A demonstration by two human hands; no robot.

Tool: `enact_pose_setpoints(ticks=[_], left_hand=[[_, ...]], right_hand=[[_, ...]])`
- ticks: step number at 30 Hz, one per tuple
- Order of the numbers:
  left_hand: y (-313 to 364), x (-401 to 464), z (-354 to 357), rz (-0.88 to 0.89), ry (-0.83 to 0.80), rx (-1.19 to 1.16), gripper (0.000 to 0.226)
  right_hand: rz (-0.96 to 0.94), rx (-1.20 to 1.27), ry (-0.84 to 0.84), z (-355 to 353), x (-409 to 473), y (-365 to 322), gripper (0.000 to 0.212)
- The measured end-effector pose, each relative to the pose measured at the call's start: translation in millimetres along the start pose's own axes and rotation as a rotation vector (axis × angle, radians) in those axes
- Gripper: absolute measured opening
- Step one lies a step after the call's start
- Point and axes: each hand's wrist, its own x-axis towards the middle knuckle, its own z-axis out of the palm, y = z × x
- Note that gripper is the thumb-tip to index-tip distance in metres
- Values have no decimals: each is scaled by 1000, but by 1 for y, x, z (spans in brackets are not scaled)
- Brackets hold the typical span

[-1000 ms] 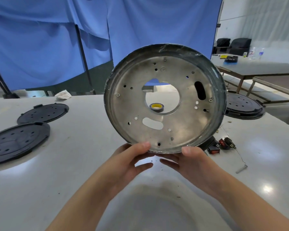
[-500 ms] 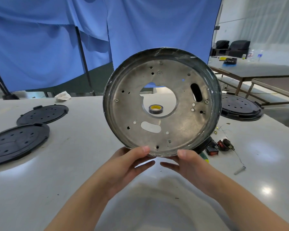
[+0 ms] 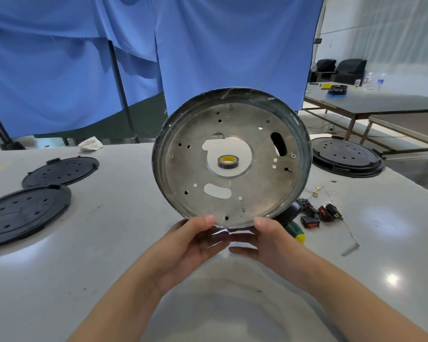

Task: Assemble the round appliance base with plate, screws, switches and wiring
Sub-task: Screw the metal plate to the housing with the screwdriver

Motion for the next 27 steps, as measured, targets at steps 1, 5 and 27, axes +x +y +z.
enact_pose_setpoints(ticks=[1, 5, 27], left_hand=[[0, 0, 0, -1, -36, -6, 44], [-3, 3, -1, -3, -39, -69, 42], [-16, 8, -5, -97, 116, -210, 27]], right_hand=[[20, 14, 4, 1, 0, -1, 79], [230, 40, -35, -2, -2, -11, 91], [802, -1320, 463, -100, -51, -94, 27]])
